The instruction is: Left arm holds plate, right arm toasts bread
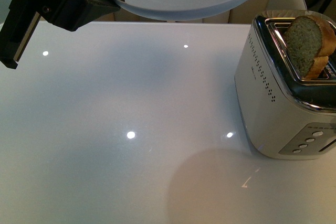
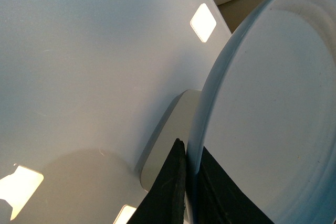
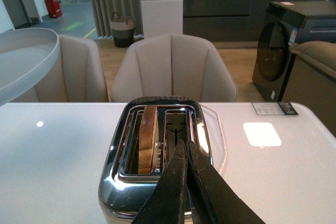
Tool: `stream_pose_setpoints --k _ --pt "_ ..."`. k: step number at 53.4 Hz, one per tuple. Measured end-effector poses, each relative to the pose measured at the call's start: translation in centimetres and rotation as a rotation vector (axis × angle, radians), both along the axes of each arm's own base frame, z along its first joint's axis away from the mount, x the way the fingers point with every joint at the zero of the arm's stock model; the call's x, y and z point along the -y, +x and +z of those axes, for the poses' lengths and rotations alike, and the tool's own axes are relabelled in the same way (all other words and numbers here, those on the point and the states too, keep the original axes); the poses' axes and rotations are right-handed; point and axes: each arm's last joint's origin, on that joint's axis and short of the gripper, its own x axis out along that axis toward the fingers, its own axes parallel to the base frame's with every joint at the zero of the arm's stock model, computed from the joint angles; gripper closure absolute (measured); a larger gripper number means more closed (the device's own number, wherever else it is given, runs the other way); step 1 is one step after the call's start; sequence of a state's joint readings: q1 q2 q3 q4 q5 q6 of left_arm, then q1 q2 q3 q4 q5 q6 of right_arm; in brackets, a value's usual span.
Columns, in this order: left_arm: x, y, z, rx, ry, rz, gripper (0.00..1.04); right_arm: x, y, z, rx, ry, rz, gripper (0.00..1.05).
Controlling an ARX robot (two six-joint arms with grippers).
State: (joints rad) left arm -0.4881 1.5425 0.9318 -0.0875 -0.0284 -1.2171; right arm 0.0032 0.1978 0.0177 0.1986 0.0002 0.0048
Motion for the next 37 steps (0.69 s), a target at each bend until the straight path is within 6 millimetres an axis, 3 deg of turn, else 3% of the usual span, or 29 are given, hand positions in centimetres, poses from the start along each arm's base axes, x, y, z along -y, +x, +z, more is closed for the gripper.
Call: stream_pose_setpoints --k 28,37 --pt "0.0 0.0 0.1 0.002 -0.001 0.000 1.02 0.0 -1.3 -0.3 -0.005 0.000 -0.001 1.03" --pt "0.0 0.0 0.1 0.002 -0.001 0.000 1.02 0.0 -1.3 -0.3 -0.005 -0.002 -0.001 0.76"
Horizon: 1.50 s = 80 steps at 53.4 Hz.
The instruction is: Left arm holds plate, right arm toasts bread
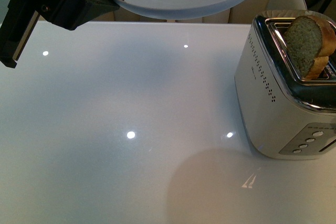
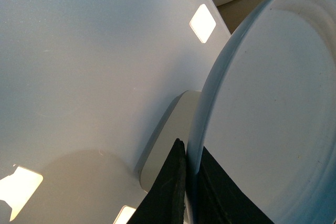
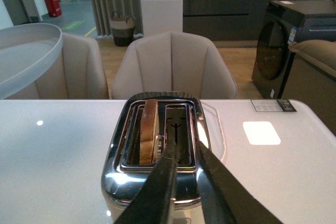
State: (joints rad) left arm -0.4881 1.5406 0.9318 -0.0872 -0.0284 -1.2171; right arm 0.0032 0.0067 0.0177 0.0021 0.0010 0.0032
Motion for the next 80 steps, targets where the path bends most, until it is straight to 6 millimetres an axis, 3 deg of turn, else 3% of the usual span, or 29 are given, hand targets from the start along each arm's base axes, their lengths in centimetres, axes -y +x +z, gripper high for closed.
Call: stream_pose_setpoints --k 13,20,32,42,56,60,67,80 --pt "0.0 0.0 0.0 0.000 0.000 0.000 1.02 0.0 0.0 0.0 0.000 0.000 0.000 0.26" --pt "0.0 0.0 0.0 0.000 0.000 0.000 1.02 0.0 0.0 0.0 0.000 0.000 0.000 0.07" --pt "0.0 0.0 0.0 0.001 0.001 0.001 1.02 0.0 0.0 0.0 0.000 0.000 0.000 0.09" --pt "0.0 0.2 0.0 0.185 0.045 0.000 1.02 0.0 0.0 0.0 0.001 0.000 0.000 0.09" --pt "-0.4 0.2 0.3 0.190 0.043 -0.051 1.02 0.0 0.0 0.0 0.001 0.000 0.000 0.09" --pt "-1.8 0.4 0.3 0.187 0.053 -0.050 1.02 0.0 0.0 0.0 0.001 0.000 0.000 0.09" --pt "-5.9 0.8 -0.1 0.164 0.117 -0.006 1.02 0.0 0.0 0.0 0.001 0.000 0.000 0.09" --pt "-12.1 0.4 -2.5 0.103 0.189 0.050 1.02 0.0 0.0 0.0 0.001 0.000 0.000 0.09"
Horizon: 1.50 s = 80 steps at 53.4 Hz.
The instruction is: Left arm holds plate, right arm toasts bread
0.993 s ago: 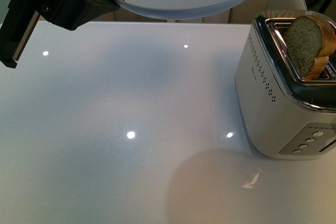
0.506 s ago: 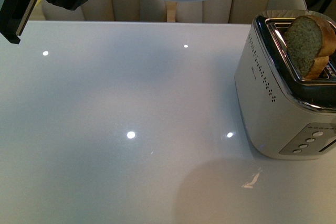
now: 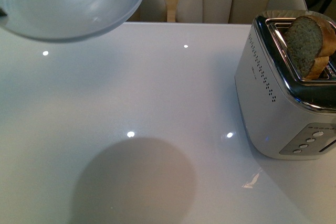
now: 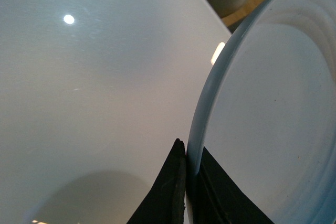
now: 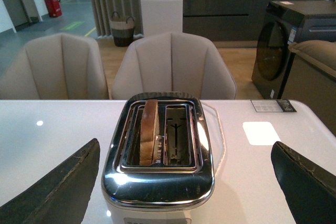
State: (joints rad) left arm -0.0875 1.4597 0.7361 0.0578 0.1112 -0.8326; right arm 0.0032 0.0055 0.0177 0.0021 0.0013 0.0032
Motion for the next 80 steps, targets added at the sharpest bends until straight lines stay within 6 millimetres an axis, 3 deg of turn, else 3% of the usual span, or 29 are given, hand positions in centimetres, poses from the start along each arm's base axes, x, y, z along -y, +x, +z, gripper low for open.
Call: stream_pose_setpoints --k 15,28,36,55,80 --pt "-5.4 -1.7 -5.8 -0.090 0.033 0.039 1.02 0.0 0.0 0.0 0.000 0.000 0.000 0.09" --pt "-7.7 -3.5 -12.5 -0.207 0.016 0.025 1.02 0.0 0.0 0.0 0.000 0.000 0.000 0.09" --pt "-8.6 -3.8 -15.4 -0.261 0.015 -0.004 1.02 0.0 0.0 0.0 0.000 0.000 0.000 0.09" --pt "-10.2 -2.2 -19.2 -0.303 0.003 0.000 1.02 0.0 0.0 0.0 0.000 0.000 0.000 0.09" --pt "-11.1 -0.7 -22.0 -0.310 0.032 -0.065 1.02 0.0 0.0 0.0 0.000 0.000 0.000 0.09"
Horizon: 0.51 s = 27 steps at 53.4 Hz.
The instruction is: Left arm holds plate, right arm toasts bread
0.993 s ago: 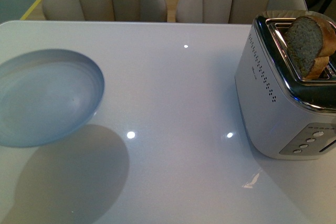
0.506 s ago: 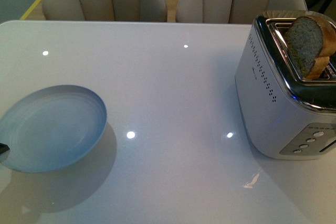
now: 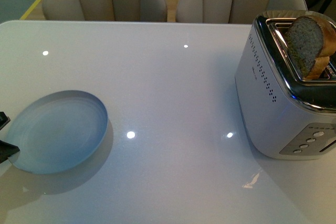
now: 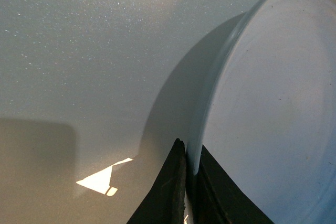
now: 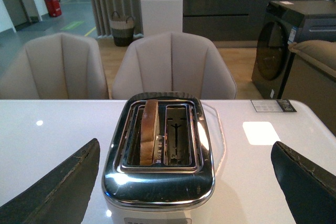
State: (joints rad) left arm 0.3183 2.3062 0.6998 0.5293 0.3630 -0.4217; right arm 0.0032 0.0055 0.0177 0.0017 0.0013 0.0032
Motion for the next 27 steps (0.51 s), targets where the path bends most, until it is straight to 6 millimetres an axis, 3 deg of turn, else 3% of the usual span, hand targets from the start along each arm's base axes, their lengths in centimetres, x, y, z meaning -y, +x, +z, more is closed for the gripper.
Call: stream_pose_setpoints --k 22,27 --pt "-0.15 0.06 -0.76 0.011 0.002 -0.010 1.01 0.00 0.00 0.00 0.000 0.000 0.000 0.09" --pt "-0.14 0.03 -0.80 0.008 0.009 -0.006 0.86 0.00 0.00 0.00 0.000 0.000 0.000 0.09"
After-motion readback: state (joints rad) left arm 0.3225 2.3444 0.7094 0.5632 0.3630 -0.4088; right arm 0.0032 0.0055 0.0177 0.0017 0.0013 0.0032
